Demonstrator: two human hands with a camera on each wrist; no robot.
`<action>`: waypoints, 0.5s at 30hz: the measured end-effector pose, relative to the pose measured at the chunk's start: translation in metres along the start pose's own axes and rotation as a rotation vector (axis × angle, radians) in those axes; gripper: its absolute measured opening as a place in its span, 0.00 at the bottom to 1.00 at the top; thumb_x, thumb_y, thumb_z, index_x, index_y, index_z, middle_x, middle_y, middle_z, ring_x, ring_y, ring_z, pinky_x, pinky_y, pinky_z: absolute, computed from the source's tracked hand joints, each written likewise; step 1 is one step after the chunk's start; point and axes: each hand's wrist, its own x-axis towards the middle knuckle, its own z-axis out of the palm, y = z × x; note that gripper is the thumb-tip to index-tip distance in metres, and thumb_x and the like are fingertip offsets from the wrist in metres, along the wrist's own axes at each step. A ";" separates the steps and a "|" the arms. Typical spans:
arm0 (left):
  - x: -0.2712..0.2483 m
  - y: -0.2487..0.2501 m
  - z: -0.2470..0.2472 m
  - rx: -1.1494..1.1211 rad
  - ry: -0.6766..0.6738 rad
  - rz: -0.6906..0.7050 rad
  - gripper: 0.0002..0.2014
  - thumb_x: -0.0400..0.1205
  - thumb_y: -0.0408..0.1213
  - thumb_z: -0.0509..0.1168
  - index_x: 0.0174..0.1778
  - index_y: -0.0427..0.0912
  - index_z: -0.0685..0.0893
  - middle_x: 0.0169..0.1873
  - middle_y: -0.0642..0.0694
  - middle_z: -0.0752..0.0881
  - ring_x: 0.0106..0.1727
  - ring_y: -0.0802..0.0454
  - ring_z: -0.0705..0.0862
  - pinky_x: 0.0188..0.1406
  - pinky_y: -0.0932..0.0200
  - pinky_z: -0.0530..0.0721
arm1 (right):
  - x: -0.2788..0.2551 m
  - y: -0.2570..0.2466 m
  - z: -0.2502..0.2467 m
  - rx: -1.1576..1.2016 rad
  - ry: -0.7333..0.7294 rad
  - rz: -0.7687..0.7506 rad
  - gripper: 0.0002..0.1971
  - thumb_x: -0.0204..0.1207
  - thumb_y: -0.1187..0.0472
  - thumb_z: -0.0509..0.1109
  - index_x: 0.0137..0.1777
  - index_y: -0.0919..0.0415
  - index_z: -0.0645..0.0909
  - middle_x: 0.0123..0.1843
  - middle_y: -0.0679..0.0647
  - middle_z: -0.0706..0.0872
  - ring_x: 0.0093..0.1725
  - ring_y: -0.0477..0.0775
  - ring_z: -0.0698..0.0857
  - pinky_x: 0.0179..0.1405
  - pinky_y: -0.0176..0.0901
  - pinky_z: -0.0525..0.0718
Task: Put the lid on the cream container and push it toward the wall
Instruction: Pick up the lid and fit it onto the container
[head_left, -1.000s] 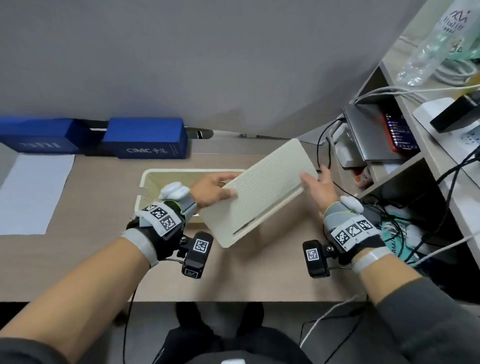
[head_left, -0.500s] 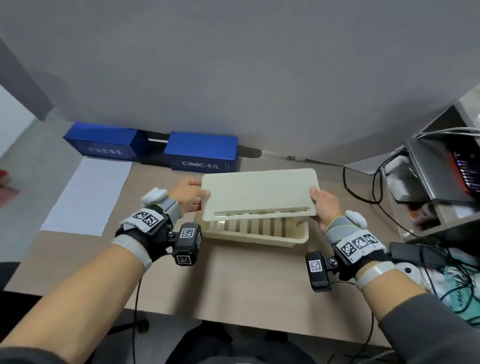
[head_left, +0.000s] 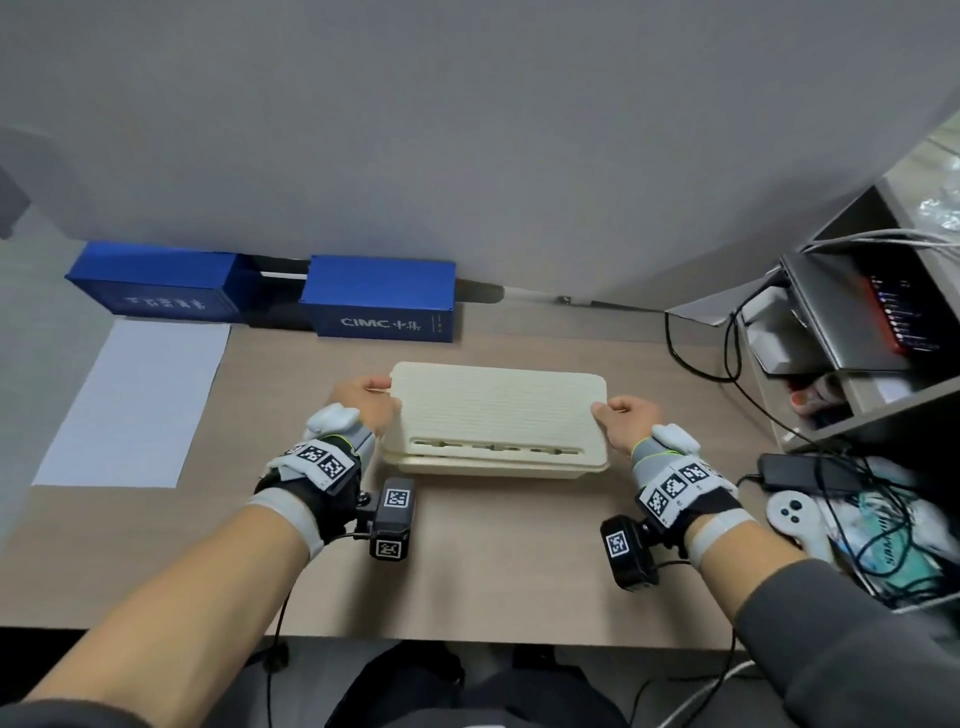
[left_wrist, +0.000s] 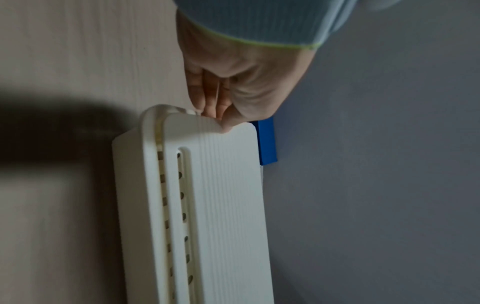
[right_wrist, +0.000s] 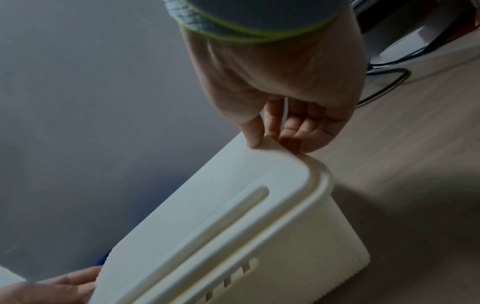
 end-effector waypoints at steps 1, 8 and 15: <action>-0.001 -0.002 0.002 0.022 0.023 0.000 0.16 0.73 0.28 0.73 0.54 0.47 0.89 0.38 0.49 0.90 0.32 0.54 0.85 0.37 0.63 0.87 | 0.001 0.000 0.000 -0.023 -0.011 0.001 0.07 0.73 0.55 0.75 0.40 0.57 0.83 0.38 0.55 0.84 0.39 0.58 0.79 0.45 0.44 0.77; -0.001 -0.008 0.010 0.090 0.112 -0.055 0.12 0.64 0.39 0.73 0.42 0.54 0.88 0.45 0.49 0.93 0.40 0.48 0.88 0.57 0.50 0.91 | 0.006 -0.004 -0.003 -0.101 -0.002 0.014 0.09 0.71 0.52 0.77 0.39 0.55 0.81 0.41 0.55 0.87 0.40 0.60 0.84 0.45 0.46 0.80; -0.012 -0.006 0.013 0.132 0.202 -0.021 0.10 0.69 0.41 0.77 0.44 0.52 0.87 0.46 0.49 0.92 0.47 0.45 0.90 0.56 0.50 0.90 | 0.008 0.003 0.000 -0.147 0.000 -0.003 0.13 0.69 0.51 0.78 0.35 0.54 0.77 0.37 0.54 0.85 0.37 0.60 0.82 0.42 0.45 0.79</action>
